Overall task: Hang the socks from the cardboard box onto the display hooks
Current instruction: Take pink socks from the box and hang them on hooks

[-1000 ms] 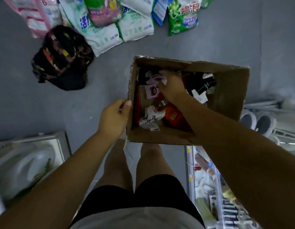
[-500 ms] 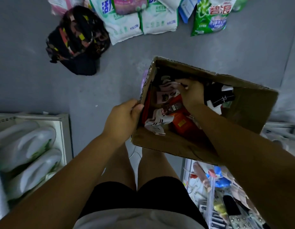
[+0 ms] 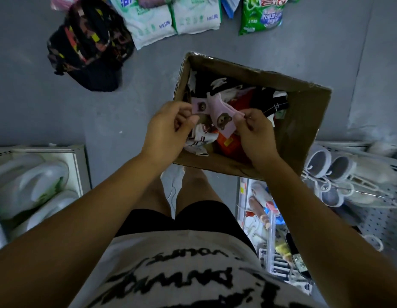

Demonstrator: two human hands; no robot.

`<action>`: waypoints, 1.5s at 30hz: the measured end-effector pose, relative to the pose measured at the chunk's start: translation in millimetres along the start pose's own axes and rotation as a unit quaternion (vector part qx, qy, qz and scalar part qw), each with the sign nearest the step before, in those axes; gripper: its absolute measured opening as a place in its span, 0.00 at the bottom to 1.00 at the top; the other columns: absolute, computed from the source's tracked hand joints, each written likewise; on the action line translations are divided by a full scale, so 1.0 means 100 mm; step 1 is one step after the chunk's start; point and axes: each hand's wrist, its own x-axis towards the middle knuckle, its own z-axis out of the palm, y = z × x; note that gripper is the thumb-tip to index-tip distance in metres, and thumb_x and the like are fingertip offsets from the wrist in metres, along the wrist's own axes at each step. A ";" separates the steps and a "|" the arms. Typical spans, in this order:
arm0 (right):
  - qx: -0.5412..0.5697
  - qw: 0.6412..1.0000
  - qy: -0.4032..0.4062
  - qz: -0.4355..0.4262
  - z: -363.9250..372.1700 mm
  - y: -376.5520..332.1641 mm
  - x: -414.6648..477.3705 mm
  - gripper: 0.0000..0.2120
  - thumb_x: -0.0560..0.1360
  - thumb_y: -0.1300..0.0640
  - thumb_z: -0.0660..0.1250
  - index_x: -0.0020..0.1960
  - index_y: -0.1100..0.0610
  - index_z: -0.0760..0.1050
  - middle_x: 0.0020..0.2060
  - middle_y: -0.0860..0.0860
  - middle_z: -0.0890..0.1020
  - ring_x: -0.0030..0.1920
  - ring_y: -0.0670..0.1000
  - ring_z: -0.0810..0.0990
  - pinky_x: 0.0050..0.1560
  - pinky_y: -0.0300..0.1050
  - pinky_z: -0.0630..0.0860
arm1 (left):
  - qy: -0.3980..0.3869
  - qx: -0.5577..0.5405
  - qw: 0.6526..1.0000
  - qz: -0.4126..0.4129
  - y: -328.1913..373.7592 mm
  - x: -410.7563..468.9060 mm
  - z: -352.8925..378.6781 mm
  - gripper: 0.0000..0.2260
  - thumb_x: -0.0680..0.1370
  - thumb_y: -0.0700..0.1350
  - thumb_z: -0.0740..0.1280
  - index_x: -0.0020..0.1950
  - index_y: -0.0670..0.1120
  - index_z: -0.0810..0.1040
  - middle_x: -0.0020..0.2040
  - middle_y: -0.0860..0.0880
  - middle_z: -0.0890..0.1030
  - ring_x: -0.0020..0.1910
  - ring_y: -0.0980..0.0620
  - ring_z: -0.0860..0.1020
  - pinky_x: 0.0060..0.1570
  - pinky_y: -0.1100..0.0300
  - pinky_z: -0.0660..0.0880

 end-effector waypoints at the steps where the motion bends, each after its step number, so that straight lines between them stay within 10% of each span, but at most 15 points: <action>1: 0.041 0.998 -0.043 0.012 -0.05 -0.05 -0.08 0.09 0.83 0.51 0.61 0.57 0.56 0.75 0.51 0.49 0.82 0.51 0.48 0.82 0.50 0.38 0.80 | -0.046 -0.028 0.999 -0.010 0.07 -0.01 0.01 0.16 0.81 0.46 0.70 0.68 0.46 0.76 0.59 0.53 0.79 0.50 0.66 0.76 0.50 0.80 0.70; 4: 0.229 0.957 -0.167 0.067 -0.18 -0.11 -0.21 0.11 0.84 0.56 0.59 0.59 0.61 0.75 0.54 0.58 0.83 0.55 0.56 0.84 0.56 0.46 0.82 | -0.161 -0.141 0.969 -0.120 0.15 0.01 0.11 0.19 0.82 0.53 0.66 0.72 0.54 0.68 0.63 0.61 0.76 0.59 0.67 0.74 0.52 0.80 0.71; 9: 0.348 0.902 -0.222 0.125 -0.24 -0.01 -0.22 0.15 0.85 0.57 0.54 0.67 0.66 0.68 0.61 0.65 0.79 0.60 0.61 0.81 0.60 0.53 0.81 | -0.272 -0.382 0.793 -0.389 0.15 0.04 0.28 0.29 0.77 0.67 0.65 0.70 0.50 0.78 0.63 0.44 0.83 0.63 0.43 0.81 0.59 0.43 0.80; 17: 0.354 0.897 -0.211 0.161 -0.34 0.16 -0.26 0.17 0.85 0.55 0.55 0.68 0.67 0.68 0.60 0.63 0.81 0.59 0.60 0.83 0.55 0.51 0.82 | -0.256 -0.433 0.746 -0.436 0.20 0.05 0.40 0.25 0.78 0.63 0.66 0.70 0.49 0.78 0.63 0.45 0.82 0.62 0.43 0.80 0.52 0.39 0.81; 23: 0.410 0.866 -0.232 0.167 -0.41 0.21 -0.32 0.19 0.86 0.56 0.53 0.71 0.68 0.63 0.65 0.63 0.78 0.63 0.62 0.80 0.56 0.55 0.81 | -0.344 -0.479 0.647 -0.484 0.18 0.07 0.41 0.41 0.75 0.73 0.58 0.75 0.42 0.70 0.69 0.33 0.76 0.65 0.28 0.76 0.70 0.32 0.67; 33: 0.412 0.878 -0.147 0.197 -0.36 0.60 -0.60 0.13 0.84 0.57 0.57 0.61 0.66 0.71 0.56 0.62 0.83 0.57 0.60 0.84 0.56 0.51 0.82 | -0.062 -0.514 0.717 -0.467 0.30 0.20 0.69 0.09 0.82 0.48 0.68 0.58 0.45 0.79 0.49 0.47 0.85 0.47 0.51 0.84 0.43 0.55 0.82; 41: 0.115 0.988 -0.052 0.087 -0.43 0.76 -0.15 0.17 0.82 0.46 0.63 0.64 0.56 0.76 0.59 0.52 0.82 0.59 0.51 0.82 0.62 0.53 0.80 | 0.037 -0.373 0.818 -0.437 0.18 0.12 0.66 0.02 0.83 0.44 0.67 0.54 0.47 0.79 0.52 0.45 0.85 0.46 0.50 0.85 0.35 0.54 0.83; 45: -0.028 0.996 -0.089 -0.011 -0.16 0.58 0.48 0.16 0.82 0.49 0.64 0.64 0.57 0.78 0.59 0.52 0.82 0.58 0.49 0.79 0.62 0.50 0.78 | 0.060 -0.357 0.815 -0.453 0.09 0.14 0.66 0.11 0.84 0.46 0.65 0.65 0.45 0.75 0.57 0.45 0.82 0.48 0.49 0.83 0.34 0.53 0.80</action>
